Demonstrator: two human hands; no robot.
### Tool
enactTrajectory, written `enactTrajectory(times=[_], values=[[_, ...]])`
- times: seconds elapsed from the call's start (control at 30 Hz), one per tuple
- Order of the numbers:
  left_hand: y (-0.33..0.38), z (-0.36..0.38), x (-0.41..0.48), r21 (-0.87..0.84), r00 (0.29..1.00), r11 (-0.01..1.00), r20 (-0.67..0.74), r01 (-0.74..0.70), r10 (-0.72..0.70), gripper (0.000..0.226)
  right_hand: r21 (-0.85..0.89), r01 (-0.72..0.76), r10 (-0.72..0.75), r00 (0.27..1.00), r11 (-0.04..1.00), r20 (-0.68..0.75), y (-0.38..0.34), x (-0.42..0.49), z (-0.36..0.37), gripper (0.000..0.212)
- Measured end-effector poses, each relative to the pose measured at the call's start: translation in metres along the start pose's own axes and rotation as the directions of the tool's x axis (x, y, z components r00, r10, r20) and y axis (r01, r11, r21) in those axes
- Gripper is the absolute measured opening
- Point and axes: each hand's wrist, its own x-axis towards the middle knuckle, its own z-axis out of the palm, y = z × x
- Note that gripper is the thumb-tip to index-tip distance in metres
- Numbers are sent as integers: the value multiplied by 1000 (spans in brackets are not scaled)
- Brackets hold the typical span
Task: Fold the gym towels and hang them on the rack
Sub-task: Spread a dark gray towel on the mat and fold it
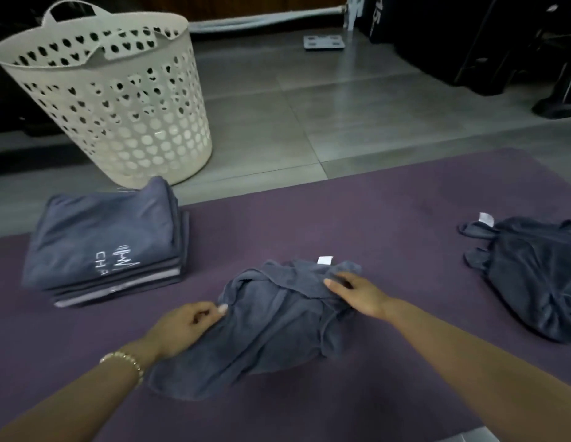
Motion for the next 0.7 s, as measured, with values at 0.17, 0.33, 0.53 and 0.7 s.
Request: enactTrajectory(times=[0.17, 0.33, 0.53, 0.7], values=[[-3, 12, 7, -539, 896, 716, 254, 444, -364, 82, -17, -120, 120, 993, 993, 5, 2, 1, 18, 81], [16, 14, 9, -736, 862, 474, 305, 483, -405, 85, 196, -109, 106, 994, 975, 29, -4, -14, 17, 58], [26, 14, 15, -797, 852, 353, 353, 490, -386, 67, 238, -173, 161, 984, 956, 70, -15, -36, 3, 51], [32, 2, 19, -880, 898, 261, 314, 397, -308, 63, 479, -149, 105, 987, 865, 119, -20, -56, -7, 59]])
